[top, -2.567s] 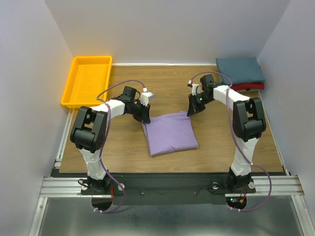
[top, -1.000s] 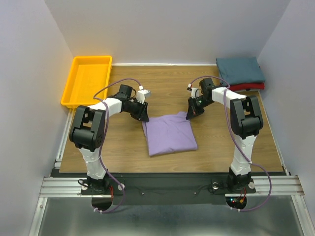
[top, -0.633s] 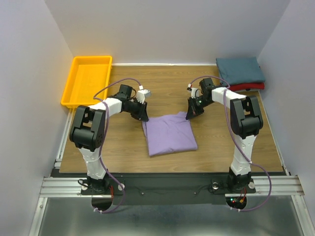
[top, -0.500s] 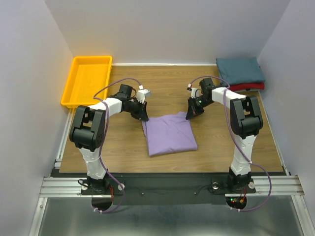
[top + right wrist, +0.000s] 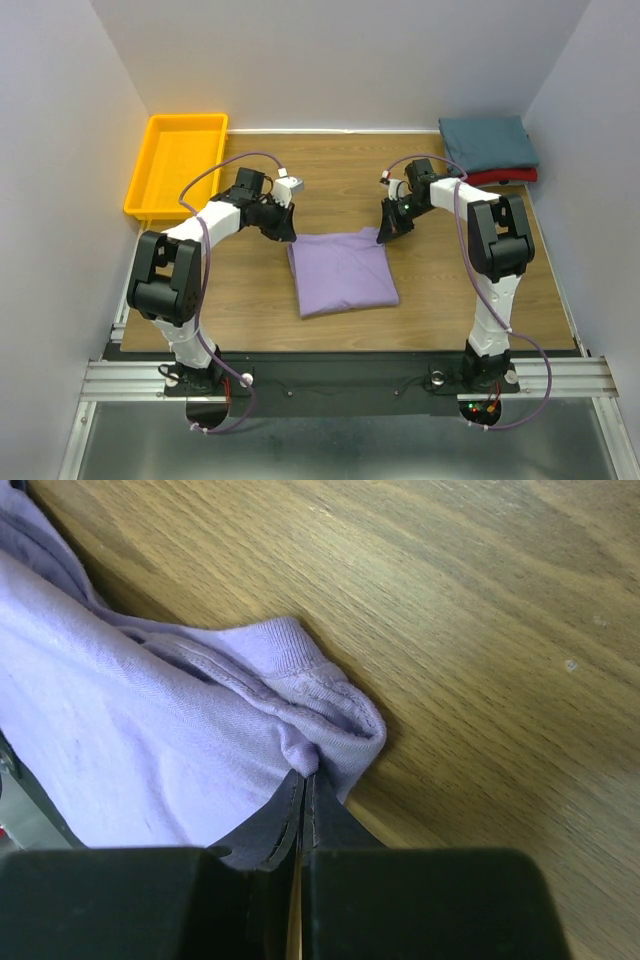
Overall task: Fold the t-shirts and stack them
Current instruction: Fold the tshirt
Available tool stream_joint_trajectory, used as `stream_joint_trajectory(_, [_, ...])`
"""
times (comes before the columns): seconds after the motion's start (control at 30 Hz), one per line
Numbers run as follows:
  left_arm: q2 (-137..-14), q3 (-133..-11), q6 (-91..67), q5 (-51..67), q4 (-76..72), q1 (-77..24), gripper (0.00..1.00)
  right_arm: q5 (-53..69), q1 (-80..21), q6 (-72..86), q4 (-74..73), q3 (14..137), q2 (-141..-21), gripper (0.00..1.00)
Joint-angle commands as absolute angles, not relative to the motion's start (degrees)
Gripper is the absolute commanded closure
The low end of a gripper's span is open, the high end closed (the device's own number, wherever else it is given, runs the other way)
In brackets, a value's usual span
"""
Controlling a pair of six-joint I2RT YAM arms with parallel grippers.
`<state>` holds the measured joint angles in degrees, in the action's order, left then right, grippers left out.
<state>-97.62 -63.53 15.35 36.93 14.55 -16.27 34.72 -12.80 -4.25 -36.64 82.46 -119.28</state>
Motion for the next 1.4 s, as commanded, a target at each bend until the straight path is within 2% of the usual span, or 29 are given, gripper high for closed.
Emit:
stream_joint_trajectory(0.0, [-96.5, -61.7, 16.7, 33.5, 15.0, -15.5, 1.00, 30.1, -13.4, -4.9, -34.8, 80.3, -120.0, 0.99])
stream_joint_trajectory(0.43, [-107.7, -65.6, 17.0, 30.3, 11.3, -13.7, 1.00, 29.9, -13.4, -3.9, -34.1, 82.8, -121.7, 1.00])
stream_joint_trajectory(0.73, [-110.4, -72.8, 17.8, 28.4, 11.7, -13.4, 1.00, 28.3, -13.4, -2.1, -33.0, 90.1, -122.9, 1.00])
stream_joint_trajectory(0.77, [-110.2, -73.6, 18.3, 28.8, 12.8, -13.2, 0.90, 27.8, -13.4, -2.1, -33.1, 90.8, -122.5, 1.00])
stream_joint_trajectory(0.8, [-109.8, -74.2, 18.5, 29.4, 13.4, -12.9, 0.83, 27.5, -13.4, -2.2, -33.2, 91.4, -122.0, 0.98])
stream_joint_trajectory(0.83, [-109.3, -75.1, 18.8, 30.5, 14.1, -12.7, 0.76, 27.0, -13.4, -2.3, -33.2, 92.5, -121.4, 0.81])
stream_joint_trajectory(0.87, [-107.1, -75.1, 19.1, 31.5, 15.0, -11.8, 0.68, 26.1, -13.3, -2.0, -33.3, 92.7, -119.5, 0.71])
stream_joint_trajectory(0.93, [-103.7, -73.9, 18.6, 35.3, 14.4, -10.6, 0.58, 25.9, -13.2, -1.2, -33.4, 93.6, -117.2, 0.54])
stream_joint_trajectory(1.03, [-96.5, -71.4, 15.2, 42.8, 13.0, -8.6, 0.54, 27.6, -13.2, -0.3, -33.5, 93.3, -111.4, 0.47])
stream_joint_trajectory(1.13, [-90.2, -65.1, 6.9, 50.2, 5.9, -9.0, 0.56, 33.9, -13.3, 2.2, -33.0, 91.5, -107.8, 0.52])
stream_joint_trajectory(1.2, [-87.8, -61.5, 0.2, 53.8, -3.9, -9.8, 0.60, 41.5, -13.4, 5.9, -31.6, 89.7, -107.8, 0.62])
stream_joint_trajectory(1.23, [-87.9, -60.0, -3.2, 55.8, -6.7, -11.2, 0.62, 44.2, -13.4, 7.5, -29.5, 89.0, -108.5, 0.66])
stream_joint_trajectory(1.27, [-88.9, -57.9, -8.6, 56.7, -11.9, -12.2, 0.66, 48.9, -14.0, 9.0, -28.1, 88.1, -109.2, 0.74])
stream_joint_trajectory(1.37, [-93.4, -55.8, -13.8, 58.6, -20.5, -15.5, 0.71, 53.5, -16.2, 12.5, -23.9, 85.1, -112.1, 0.83])
